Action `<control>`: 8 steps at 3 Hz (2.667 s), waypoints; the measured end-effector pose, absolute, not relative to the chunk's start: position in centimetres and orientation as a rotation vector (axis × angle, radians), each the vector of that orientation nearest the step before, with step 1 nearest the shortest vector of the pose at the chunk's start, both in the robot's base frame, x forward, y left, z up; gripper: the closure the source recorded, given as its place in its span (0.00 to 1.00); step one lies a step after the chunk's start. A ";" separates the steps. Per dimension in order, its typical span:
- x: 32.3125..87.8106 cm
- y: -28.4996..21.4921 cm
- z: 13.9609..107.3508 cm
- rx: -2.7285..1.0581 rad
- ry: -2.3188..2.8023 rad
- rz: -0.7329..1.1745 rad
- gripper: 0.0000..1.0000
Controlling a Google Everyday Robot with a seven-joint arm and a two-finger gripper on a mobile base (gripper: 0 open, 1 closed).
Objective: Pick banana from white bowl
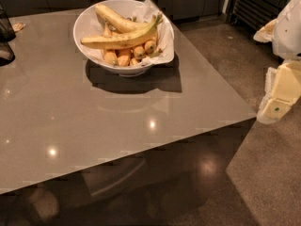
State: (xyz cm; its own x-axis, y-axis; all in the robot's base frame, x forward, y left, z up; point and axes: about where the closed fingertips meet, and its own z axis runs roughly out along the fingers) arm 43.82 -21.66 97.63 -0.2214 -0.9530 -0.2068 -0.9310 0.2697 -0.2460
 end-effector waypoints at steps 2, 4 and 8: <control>46.7 -21.2 98.6 -1.767 2.229 -0.130 0.00; 50.2 -19.2 99.8 -1.814 2.183 -0.169 0.00; 57.6 -12.9 104.4 -1.938 1.865 -0.248 0.00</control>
Offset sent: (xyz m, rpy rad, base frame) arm 0.0527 0.0076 0.0157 -0.0761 0.0478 0.0482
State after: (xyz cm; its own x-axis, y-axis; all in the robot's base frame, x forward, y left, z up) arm 57.58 -12.87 104.40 0.0759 -0.9827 -0.1690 -0.9045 0.0035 -0.4265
